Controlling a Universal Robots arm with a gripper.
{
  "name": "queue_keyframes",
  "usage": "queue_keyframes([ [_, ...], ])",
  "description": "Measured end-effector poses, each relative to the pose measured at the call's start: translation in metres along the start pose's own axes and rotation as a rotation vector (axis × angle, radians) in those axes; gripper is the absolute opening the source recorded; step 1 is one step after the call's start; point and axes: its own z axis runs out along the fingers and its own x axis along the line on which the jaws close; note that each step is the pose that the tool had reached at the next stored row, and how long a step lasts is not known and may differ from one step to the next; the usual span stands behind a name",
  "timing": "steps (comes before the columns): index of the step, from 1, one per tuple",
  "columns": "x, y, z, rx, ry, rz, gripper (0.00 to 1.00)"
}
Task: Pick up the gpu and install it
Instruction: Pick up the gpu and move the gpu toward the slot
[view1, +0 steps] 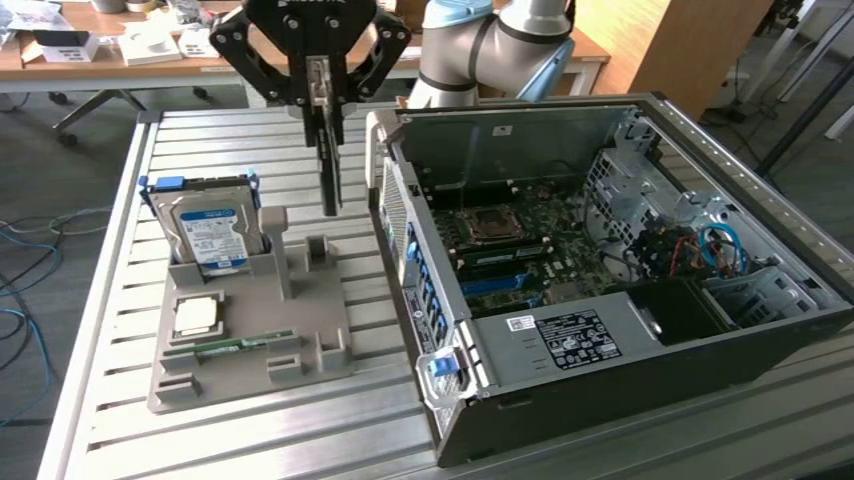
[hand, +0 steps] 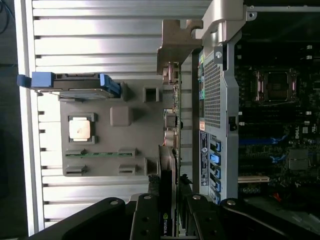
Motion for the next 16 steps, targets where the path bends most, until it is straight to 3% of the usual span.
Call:
queue_keyframes([
  [16,-0.063,0.0028,0.0017,-0.0011,0.0001,0.0,0.26],
])
